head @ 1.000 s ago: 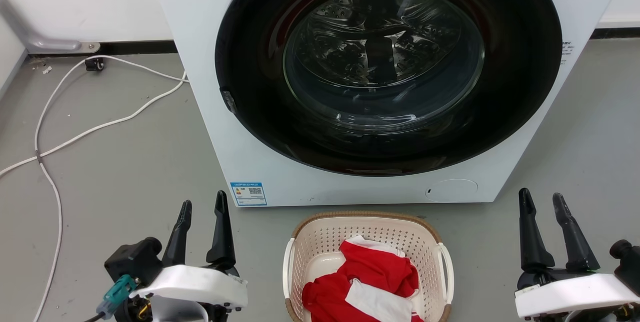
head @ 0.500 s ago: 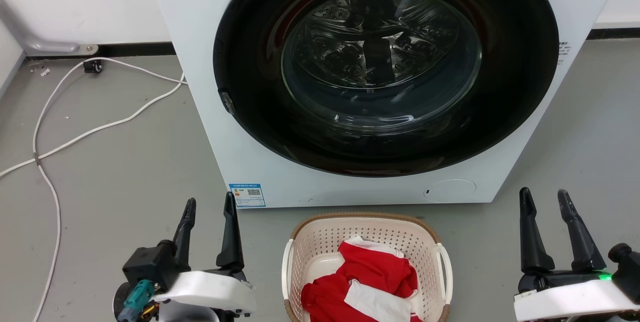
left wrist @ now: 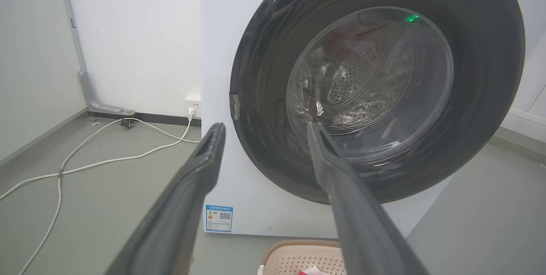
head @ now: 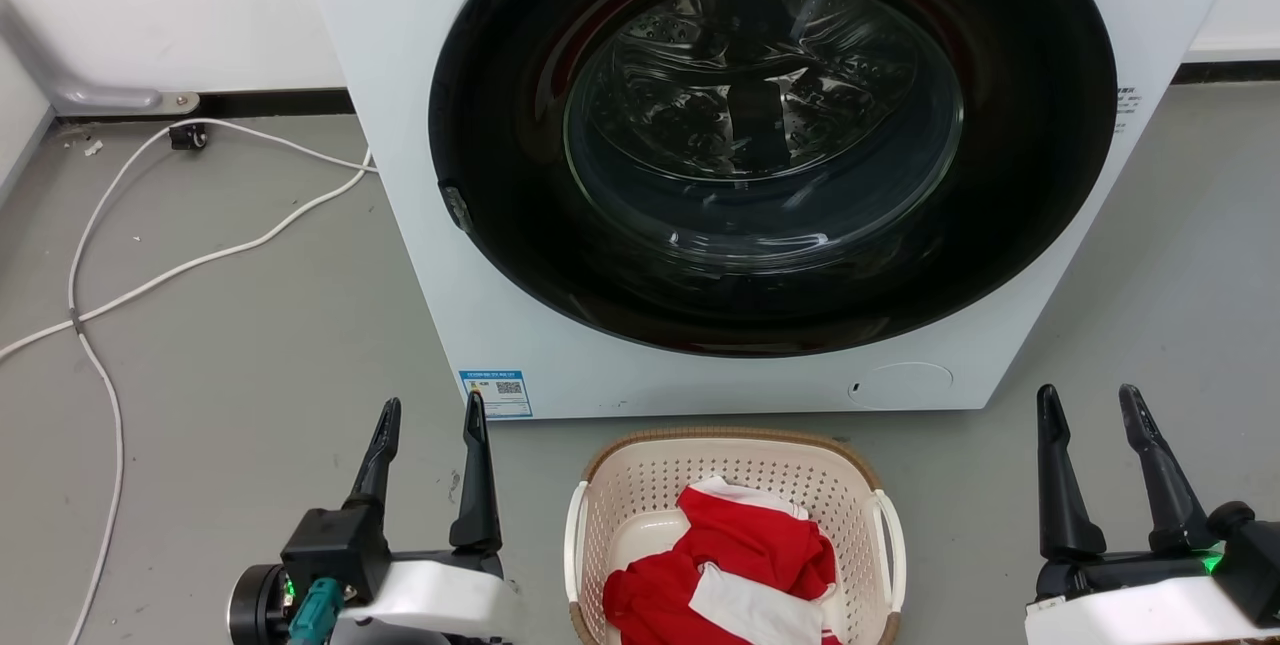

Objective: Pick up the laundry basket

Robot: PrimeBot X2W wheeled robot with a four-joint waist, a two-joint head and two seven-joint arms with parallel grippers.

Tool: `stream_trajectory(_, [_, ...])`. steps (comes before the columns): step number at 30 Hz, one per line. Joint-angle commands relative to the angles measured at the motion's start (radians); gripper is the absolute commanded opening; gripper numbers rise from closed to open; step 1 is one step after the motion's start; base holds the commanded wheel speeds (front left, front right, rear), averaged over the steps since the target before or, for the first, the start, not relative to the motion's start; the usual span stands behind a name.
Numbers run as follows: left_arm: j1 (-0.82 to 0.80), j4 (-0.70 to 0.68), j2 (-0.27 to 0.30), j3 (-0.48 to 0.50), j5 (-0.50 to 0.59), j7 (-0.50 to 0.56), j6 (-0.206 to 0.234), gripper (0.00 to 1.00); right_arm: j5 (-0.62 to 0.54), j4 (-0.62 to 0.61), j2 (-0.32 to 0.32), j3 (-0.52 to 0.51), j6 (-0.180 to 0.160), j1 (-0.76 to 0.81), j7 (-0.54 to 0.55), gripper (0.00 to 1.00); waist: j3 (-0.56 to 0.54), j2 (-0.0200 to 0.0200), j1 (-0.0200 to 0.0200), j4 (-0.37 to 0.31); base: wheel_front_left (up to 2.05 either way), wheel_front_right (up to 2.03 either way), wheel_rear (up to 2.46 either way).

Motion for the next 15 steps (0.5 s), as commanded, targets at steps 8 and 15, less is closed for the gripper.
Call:
stream_trajectory(8, [0.019,-0.014,0.003,-0.011,0.067,-0.025,0.007,1.00,-0.066,-0.022,-0.005,0.004,0.000,0.023,-0.024,1.00,-0.002,0.0000,0.0000,-0.003,0.00,0.00,0.00])
stream_trajectory(15, [0.026,-0.025,0.003,-0.013,0.099,-0.037,0.001,1.00,-0.095,-0.033,-0.005,0.007,0.000,0.031,-0.036,1.00,0.000,0.0000,-0.0001,-0.005,0.00,0.00,0.00])
